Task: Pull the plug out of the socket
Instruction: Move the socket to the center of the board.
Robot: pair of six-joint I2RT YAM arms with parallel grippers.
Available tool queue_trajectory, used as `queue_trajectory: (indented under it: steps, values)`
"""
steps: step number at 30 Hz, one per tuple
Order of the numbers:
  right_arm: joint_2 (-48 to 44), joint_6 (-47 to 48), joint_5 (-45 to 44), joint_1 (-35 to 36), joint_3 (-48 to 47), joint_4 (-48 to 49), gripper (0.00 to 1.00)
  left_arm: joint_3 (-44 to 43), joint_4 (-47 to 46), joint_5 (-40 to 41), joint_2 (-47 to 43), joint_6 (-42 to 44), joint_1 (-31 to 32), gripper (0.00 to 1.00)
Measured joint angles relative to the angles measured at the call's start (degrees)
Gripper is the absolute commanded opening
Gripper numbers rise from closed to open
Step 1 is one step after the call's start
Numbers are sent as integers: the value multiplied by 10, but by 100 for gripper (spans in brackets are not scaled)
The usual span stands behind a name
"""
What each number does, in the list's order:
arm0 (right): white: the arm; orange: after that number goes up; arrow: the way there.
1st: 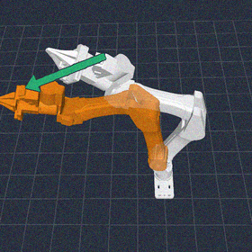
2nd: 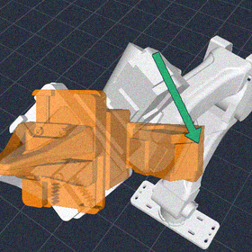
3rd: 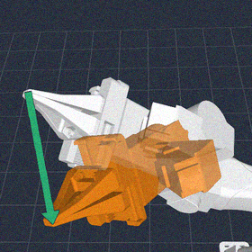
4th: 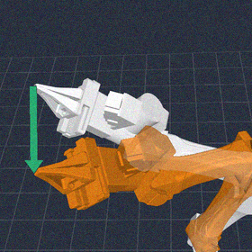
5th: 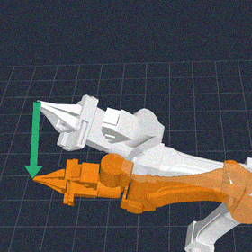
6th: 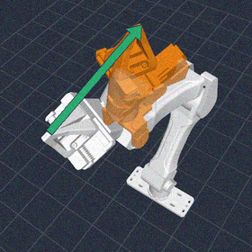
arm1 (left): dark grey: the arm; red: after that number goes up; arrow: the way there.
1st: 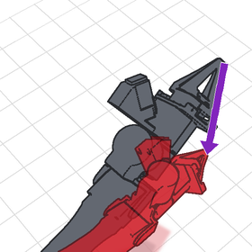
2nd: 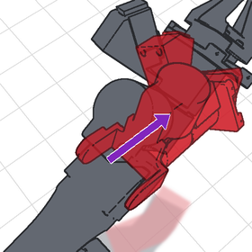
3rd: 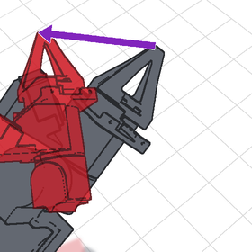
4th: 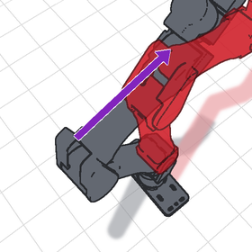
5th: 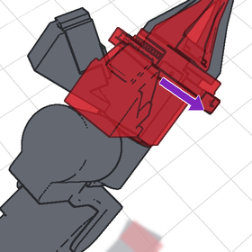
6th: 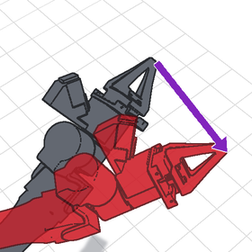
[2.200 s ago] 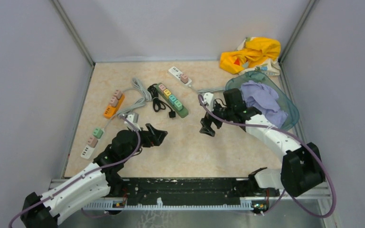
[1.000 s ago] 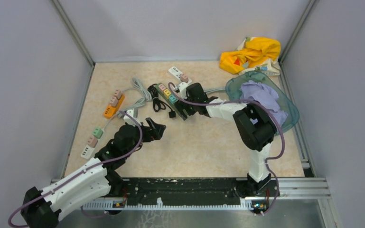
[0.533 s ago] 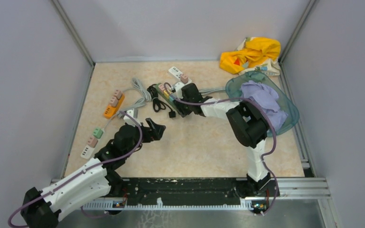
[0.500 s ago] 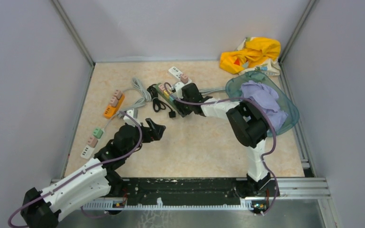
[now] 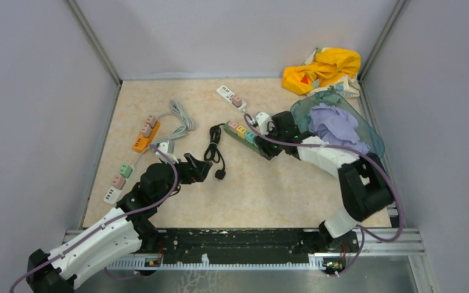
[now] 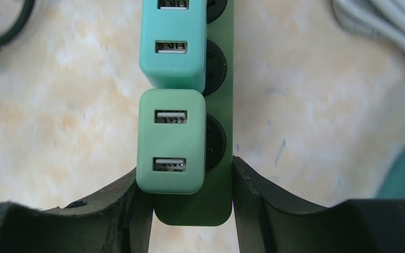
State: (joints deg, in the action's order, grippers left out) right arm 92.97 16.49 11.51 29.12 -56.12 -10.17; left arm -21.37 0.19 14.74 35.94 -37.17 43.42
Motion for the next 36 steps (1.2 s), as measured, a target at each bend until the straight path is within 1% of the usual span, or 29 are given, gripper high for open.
queue_trajectory:
  steps: [4, 7, 11, 14, 17, 20, 25, 30, 32, 33, 34, 35, 36]
  values:
    - [-112, 62, 12, -27, 72, -61, 0, 9, -18, -17, -4, 11, 0, 97]
    - [-184, 129, 35, -50, 127, -110, 0, 13, -33, -32, -3, 20, 0, 97]
    - [-245, 221, 60, -77, 189, -164, 0, 17, -59, -57, 0, 35, 0, 95]
    - [-276, 290, 70, -87, 231, -199, 5, 17, -76, -78, 1, 46, 0, 92]
    - [-289, 349, 86, -88, 258, -225, 7, 21, -97, -105, 1, 63, 0, 90]
    - [-292, 406, 108, -87, 262, -235, 12, 32, -116, -134, -1, 82, 0, 89]
    - [-279, 438, 118, -85, 254, -238, 17, 49, -136, -170, -5, 105, 0, 88]
    - [-208, 439, 104, -35, 205, -240, 20, 58, -148, -189, 0, 129, 0, 87]
    - [-176, 439, 103, -8, 180, -238, 26, 59, -152, -195, 6, 141, 0, 87]
    - [-160, 439, 105, 4, 169, -235, 31, 61, -155, -198, 8, 146, 0, 87]
    - [-145, 439, 108, 15, 157, -233, 38, 64, -156, -200, 9, 151, 0, 87]
    - [-127, 439, 111, 25, 142, -234, 51, 68, -157, -202, 9, 155, 0, 87]
    - [-109, 440, 118, 33, 125, -235, 61, 72, -157, -204, 10, 160, 0, 87]
